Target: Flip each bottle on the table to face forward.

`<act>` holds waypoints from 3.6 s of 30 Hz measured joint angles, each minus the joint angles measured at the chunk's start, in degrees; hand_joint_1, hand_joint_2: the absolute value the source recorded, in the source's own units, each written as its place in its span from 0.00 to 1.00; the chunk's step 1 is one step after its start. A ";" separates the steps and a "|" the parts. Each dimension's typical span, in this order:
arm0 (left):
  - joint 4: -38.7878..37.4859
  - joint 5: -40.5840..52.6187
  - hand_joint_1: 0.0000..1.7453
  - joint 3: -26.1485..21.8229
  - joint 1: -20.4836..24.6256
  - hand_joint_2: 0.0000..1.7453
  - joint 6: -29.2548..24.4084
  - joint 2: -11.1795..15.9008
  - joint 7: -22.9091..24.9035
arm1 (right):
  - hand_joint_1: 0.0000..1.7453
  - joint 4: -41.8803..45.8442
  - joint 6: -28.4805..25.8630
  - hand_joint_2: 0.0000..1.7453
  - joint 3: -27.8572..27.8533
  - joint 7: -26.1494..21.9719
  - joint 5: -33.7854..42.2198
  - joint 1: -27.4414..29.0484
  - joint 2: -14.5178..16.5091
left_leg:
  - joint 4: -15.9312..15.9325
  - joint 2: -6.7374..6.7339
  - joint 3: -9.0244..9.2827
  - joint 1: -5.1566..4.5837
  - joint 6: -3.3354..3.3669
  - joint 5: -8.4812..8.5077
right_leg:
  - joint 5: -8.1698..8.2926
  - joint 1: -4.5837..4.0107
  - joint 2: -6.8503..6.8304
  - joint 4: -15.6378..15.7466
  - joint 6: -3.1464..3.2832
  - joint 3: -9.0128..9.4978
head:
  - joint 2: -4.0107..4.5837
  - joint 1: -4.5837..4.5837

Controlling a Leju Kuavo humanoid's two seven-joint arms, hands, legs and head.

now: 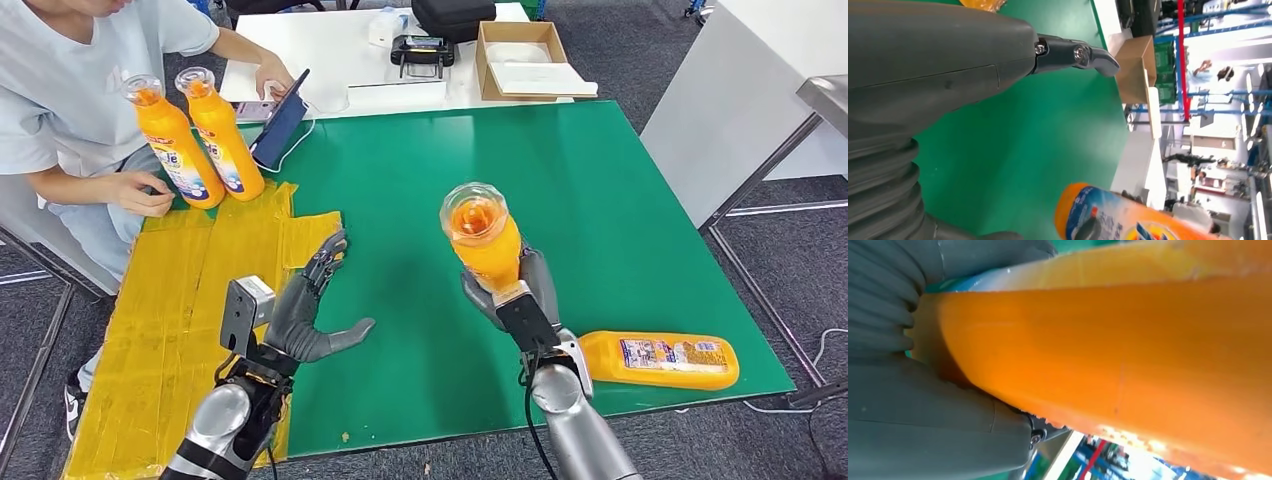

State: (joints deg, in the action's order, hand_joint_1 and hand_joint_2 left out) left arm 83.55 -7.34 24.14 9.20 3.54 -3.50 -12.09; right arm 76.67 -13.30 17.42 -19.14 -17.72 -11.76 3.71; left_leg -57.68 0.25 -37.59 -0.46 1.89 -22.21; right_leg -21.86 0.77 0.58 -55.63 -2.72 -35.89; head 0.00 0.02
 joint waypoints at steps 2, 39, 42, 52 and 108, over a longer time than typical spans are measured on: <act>0.03 -0.45 0.00 0.31 0.04 1.00 -0.28 0.02 -0.07 | 1.00 0.80 1.16 1.00 1.21 -0.33 1.97 0.40 0.59 | 0.00 -0.03 0.00 -0.02 0.00 0.00 | 0.01 0.02 0.01 0.00 -0.01 -0.01 | 0.00 -0.01; 2.81 -2.33 0.00 5.88 1.01 1.00 0.47 0.49 -1.86 | 1.00 -7.36 5.20 1.00 9.44 -1.35 6.70 -1.33 4.16 | 0.00 -0.02 -0.03 -0.03 0.01 0.00 | 0.03 0.02 0.00 0.00 -0.02 -0.03 | 0.00 -0.01; 3.12 -2.26 0.00 6.75 0.81 1.00 0.59 0.63 -2.00 | 1.00 -7.99 5.17 1.00 9.35 -1.57 6.79 -1.44 4.16 | 0.00 -0.02 -0.04 -0.03 0.01 0.00 | 0.03 0.02 0.00 0.00 -0.02 -0.03 | 0.00 0.00; 3.13 -1.12 0.00 7.93 0.69 1.00 0.02 0.88 -2.64 | 1.00 -8.54 5.17 1.00 9.09 -1.64 6.79 -1.53 4.35 | 0.00 -0.02 -0.03 -0.03 0.01 0.00 | 0.03 0.02 0.00 0.00 -0.02 -0.03 | 0.00 0.00; 6.07 -12.25 1.00 2.90 -0.95 1.00 8.58 2.91 -4.14 | 1.00 -9.56 15.92 1.00 22.46 -1.81 6.93 -5.31 5.16 | 0.00 -0.07 -0.03 -0.02 0.00 0.00 | 0.02 0.02 0.02 0.00 -0.01 -0.08 | 0.00 -0.01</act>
State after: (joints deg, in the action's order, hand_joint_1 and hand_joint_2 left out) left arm 89.62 -19.59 27.04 8.25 12.12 -0.59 -16.22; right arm 67.11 2.62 39.88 -20.95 -10.78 -17.07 8.86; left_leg -57.68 0.18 -37.62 -0.48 1.89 -22.21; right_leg -21.84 0.79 0.59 -55.63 -2.73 -35.97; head 0.00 0.02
